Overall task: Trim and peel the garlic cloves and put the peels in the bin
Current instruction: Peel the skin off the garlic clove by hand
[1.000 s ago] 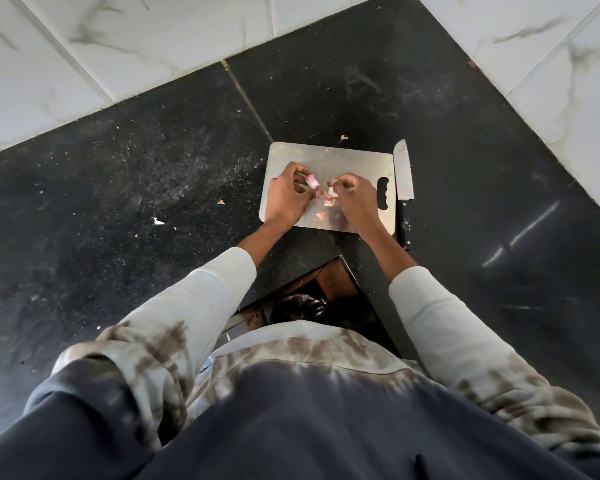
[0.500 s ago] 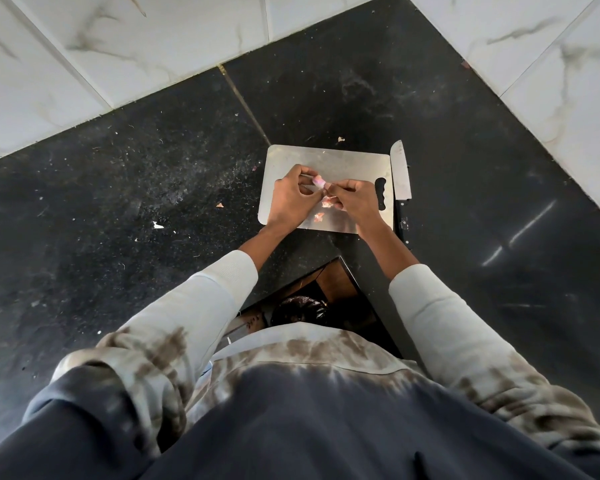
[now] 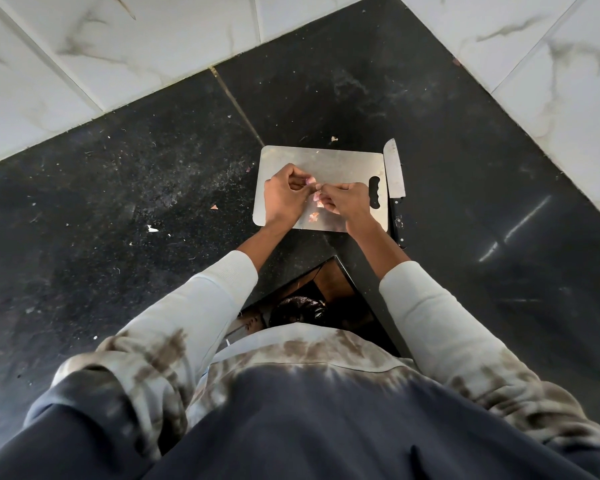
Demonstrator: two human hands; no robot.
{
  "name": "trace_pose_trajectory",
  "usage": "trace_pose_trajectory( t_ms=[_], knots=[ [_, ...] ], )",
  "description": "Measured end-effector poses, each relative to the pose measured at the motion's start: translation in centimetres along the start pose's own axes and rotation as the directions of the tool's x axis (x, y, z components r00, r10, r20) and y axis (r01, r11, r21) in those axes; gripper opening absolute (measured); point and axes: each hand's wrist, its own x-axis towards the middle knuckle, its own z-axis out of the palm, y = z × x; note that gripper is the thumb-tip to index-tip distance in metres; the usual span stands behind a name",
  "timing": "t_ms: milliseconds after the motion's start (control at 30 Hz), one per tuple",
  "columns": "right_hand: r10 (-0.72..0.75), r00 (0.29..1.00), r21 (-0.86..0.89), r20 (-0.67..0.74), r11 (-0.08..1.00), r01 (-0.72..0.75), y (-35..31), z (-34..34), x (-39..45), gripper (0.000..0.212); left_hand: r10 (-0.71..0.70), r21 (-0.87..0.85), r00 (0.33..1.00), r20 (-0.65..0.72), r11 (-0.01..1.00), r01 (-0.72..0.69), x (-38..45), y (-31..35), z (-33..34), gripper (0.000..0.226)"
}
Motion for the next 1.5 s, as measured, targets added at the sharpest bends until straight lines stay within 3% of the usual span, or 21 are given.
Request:
trace_pose_trajectory(
  t_ms=[167,367,500,633,1033,1267,1367,1500],
  knots=[
    [0.092,0.992,0.096,0.091,0.990,-0.101,-0.9,0.0,-0.4,0.020,-0.023,-0.038,1.000,-0.008,0.999,0.022,0.0,-0.2,0.6,0.019],
    [0.076,0.980,0.070,0.184,0.993,-0.090,-0.9,-0.1,-0.1,0.024,-0.113,-0.129,0.993,0.044,0.985,0.118,0.8,0.0,0.6,0.018],
    [0.049,0.976,0.028,0.214,0.998,-0.056,-1.2,-0.5,-0.1,0.024,-0.256,-0.312,0.960,0.117,0.908,0.280,1.4,-0.6,0.5,0.021],
    [0.025,0.968,0.004,0.248,1.000,-0.027,-1.1,-1.0,-0.1,0.021,-0.312,-0.417,0.930,0.194,0.832,0.366,1.6,-0.5,0.4,0.031],
    [-0.085,0.976,-0.221,0.201,0.966,0.130,0.2,-1.1,0.2,0.020,-0.340,-0.481,0.903,0.262,0.765,0.428,1.4,-1.0,0.5,0.028],
    [-0.160,0.970,-0.101,0.181,0.978,0.181,0.1,-1.5,0.0,0.032,-0.335,-0.449,0.912,0.236,0.795,0.408,1.6,-0.3,0.2,0.025],
    [-0.229,0.952,-0.166,0.201,0.950,0.264,0.1,-1.5,0.1,0.039,-0.330,-0.445,0.911,0.249,0.796,0.410,1.7,-0.3,0.2,0.022],
    [-0.266,0.942,-0.173,0.204,0.938,0.302,0.3,-1.2,0.3,0.034,-0.350,-0.457,0.893,0.283,0.769,0.446,1.6,-0.2,0.5,0.021]
  ],
)
